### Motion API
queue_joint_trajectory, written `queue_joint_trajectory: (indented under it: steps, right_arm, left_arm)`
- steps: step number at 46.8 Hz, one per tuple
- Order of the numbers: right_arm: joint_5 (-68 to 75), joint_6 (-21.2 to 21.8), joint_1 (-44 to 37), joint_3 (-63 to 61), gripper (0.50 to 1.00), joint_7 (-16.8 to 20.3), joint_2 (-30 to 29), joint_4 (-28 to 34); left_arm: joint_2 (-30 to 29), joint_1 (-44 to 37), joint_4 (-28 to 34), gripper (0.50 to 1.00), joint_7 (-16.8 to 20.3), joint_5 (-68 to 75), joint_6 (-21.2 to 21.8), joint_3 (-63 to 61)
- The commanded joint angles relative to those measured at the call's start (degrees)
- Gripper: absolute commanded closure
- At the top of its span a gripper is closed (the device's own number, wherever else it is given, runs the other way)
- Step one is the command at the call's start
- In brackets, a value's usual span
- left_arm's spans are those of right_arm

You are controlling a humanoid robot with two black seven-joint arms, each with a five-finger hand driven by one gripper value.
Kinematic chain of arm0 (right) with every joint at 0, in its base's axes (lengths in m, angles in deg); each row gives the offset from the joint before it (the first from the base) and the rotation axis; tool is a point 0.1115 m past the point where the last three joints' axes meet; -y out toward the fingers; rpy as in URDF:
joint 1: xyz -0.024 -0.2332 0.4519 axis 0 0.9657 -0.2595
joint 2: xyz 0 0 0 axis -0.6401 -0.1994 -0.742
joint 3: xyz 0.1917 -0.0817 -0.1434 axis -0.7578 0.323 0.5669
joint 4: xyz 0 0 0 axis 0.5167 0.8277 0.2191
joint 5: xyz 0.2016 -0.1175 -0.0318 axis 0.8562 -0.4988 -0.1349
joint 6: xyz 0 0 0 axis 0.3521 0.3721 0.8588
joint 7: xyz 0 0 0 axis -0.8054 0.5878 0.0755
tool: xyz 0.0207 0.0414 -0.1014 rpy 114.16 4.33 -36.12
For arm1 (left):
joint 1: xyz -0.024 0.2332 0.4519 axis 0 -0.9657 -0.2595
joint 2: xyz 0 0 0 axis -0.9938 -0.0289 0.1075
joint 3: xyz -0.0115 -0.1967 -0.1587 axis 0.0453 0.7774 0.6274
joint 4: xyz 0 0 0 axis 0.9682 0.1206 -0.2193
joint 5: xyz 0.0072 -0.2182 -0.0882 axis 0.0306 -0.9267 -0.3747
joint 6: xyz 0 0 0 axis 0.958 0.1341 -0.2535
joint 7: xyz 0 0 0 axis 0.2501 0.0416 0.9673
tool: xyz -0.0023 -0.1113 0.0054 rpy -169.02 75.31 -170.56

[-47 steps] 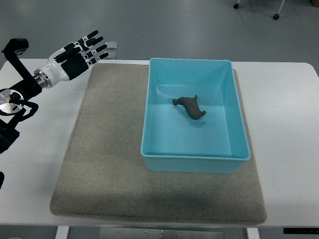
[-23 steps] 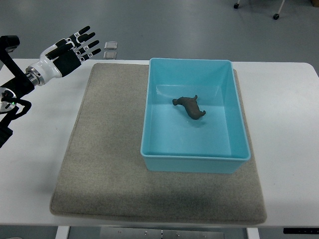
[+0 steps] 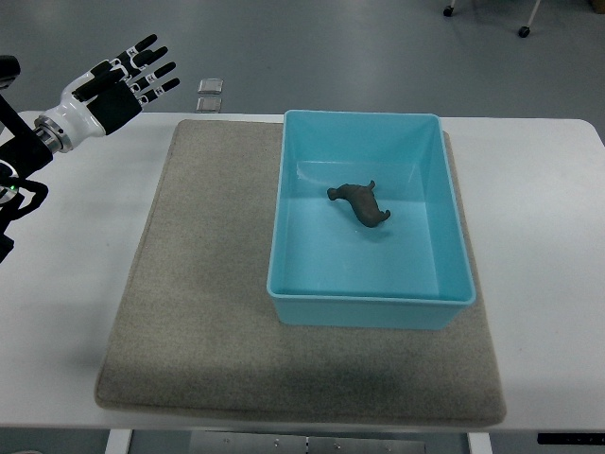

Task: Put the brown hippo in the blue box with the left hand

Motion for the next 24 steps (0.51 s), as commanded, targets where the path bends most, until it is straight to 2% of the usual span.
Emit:
queue_joint_trajectory:
  steps: [1,24]
  right_arm:
    - [0.0,0.0,0.0,0.0,0.564,0.0,0.0,0.0]
    - [0.1,0.8,0.1,-0.2,0.564,-0.6,0.0,0.6]
  left_arm:
    - [0.0,0.0,0.1,0.504,0.0,0.0,0.0,0.0]
    - [0.0,-0.1,0.1,0.501,0.0,0.0,0.0,-0.1]
